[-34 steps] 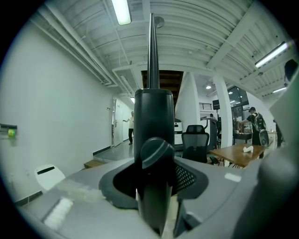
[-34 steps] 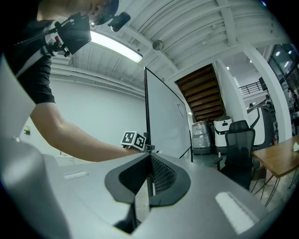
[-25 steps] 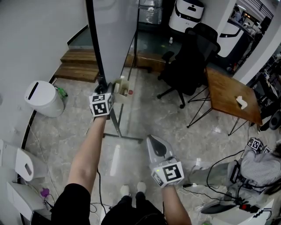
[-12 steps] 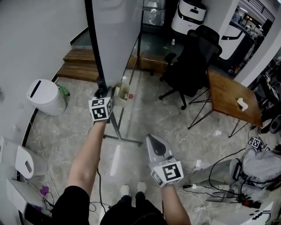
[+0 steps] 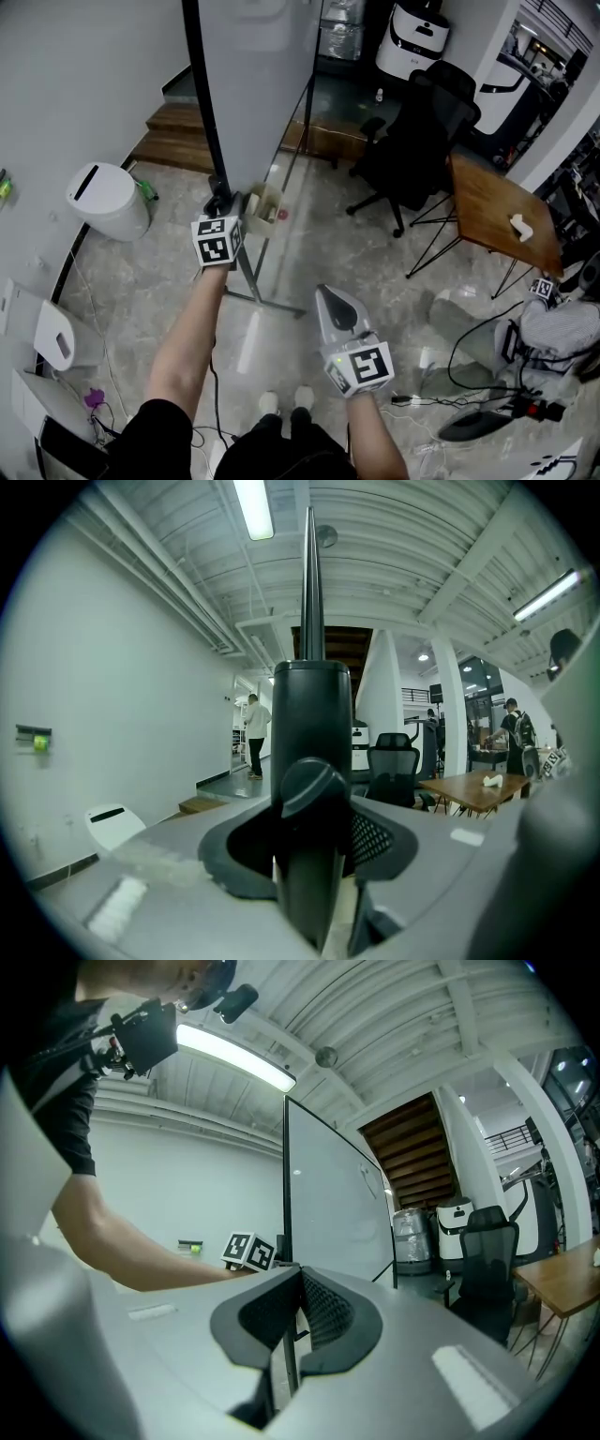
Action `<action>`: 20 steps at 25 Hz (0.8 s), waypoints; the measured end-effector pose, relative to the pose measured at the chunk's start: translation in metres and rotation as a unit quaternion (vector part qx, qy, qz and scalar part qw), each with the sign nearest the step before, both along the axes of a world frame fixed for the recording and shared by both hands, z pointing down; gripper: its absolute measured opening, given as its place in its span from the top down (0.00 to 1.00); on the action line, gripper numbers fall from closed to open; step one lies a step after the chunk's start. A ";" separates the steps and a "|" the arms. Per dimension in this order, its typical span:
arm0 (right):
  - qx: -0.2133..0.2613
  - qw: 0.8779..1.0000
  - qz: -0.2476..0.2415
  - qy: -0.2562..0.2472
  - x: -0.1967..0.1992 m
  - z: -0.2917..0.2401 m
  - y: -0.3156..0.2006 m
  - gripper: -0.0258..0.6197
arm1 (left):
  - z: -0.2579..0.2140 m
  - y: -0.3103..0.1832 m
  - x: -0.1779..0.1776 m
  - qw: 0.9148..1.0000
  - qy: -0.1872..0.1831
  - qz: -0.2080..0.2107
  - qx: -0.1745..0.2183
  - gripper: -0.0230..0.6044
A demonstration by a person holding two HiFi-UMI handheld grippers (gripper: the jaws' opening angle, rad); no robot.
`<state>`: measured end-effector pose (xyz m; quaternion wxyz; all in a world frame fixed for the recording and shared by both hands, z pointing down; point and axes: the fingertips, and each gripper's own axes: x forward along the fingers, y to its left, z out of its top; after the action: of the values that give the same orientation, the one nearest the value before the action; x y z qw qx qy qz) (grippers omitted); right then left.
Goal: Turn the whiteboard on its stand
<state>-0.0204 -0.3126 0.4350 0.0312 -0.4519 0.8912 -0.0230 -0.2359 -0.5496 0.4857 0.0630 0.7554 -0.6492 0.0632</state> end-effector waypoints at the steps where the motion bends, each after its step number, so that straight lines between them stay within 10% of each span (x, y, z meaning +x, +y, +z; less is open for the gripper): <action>1: 0.000 1.000 -0.002 0.001 0.003 -0.001 -0.002 0.95 | 0.000 -0.002 0.004 1.000 -0.001 -0.001 -0.001 0.68; 20: 0.010 1.000 0.010 0.000 0.031 -0.024 0.012 0.95 | -0.002 0.031 0.040 1.000 0.000 0.001 -0.008 0.68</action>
<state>0.0102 -0.3011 0.4108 0.0361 -0.4608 0.8867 -0.0143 -0.1962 -0.5189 0.4832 0.0684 0.7553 -0.6481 0.0685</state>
